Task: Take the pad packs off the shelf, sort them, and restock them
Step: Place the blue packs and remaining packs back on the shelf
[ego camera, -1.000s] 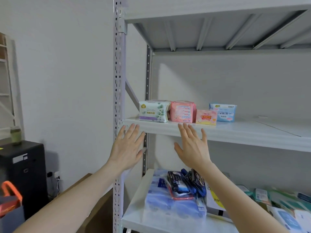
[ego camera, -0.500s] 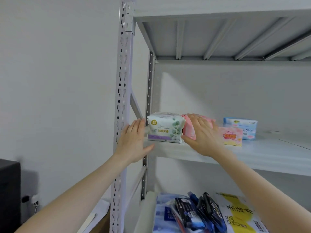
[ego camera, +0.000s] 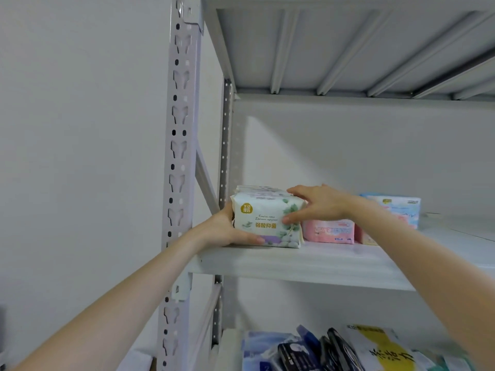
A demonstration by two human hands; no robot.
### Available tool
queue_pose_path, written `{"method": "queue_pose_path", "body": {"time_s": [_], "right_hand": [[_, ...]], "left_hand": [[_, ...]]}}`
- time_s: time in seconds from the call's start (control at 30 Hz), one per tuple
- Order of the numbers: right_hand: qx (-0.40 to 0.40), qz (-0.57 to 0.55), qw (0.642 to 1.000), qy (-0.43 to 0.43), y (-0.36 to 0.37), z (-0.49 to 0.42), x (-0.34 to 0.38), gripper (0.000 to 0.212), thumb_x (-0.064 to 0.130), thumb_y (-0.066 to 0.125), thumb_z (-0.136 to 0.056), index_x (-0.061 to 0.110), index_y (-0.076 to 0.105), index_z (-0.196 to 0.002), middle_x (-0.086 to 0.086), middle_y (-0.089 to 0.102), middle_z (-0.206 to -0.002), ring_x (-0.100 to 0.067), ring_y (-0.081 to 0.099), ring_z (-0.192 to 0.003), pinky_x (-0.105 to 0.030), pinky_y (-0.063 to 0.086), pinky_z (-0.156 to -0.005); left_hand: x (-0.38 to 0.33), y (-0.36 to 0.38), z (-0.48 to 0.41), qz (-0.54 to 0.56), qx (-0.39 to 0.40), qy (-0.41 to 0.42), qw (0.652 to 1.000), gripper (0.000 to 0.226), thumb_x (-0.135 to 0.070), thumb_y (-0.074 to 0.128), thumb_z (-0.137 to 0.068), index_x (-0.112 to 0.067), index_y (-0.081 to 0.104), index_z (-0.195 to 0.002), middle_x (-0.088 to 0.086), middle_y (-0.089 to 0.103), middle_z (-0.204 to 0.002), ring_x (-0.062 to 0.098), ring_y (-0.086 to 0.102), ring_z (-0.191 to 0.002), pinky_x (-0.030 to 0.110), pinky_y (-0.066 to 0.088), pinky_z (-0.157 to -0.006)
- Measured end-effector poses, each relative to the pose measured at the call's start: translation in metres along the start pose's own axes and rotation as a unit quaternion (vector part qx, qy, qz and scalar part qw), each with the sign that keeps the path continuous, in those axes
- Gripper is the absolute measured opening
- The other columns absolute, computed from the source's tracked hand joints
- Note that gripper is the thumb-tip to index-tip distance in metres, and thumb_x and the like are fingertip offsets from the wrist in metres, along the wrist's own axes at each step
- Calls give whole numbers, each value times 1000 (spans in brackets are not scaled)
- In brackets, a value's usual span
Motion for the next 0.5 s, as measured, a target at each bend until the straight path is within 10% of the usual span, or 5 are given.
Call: {"method": "queue_pose_path", "body": {"time_s": [0.5], "right_hand": [[46, -42, 998, -31, -4, -21, -3, 71, 69, 64, -72, 32, 48, -131, 14, 56, -119, -12, 52, -109, -28, 39, -87]], "left_hand": [[2, 4, -7, 36, 34, 31, 998, 92, -40, 89, -63, -35, 39, -140, -20, 65, -120, -1, 61, -111, 23, 49, -95]]}}
Point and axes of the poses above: each hand's wrist, its own z-axis away from the middle knuckle, its own y-axis out of the palm, x = y × z, the point moved 1 cm from there along -z, towards the middle knuckle
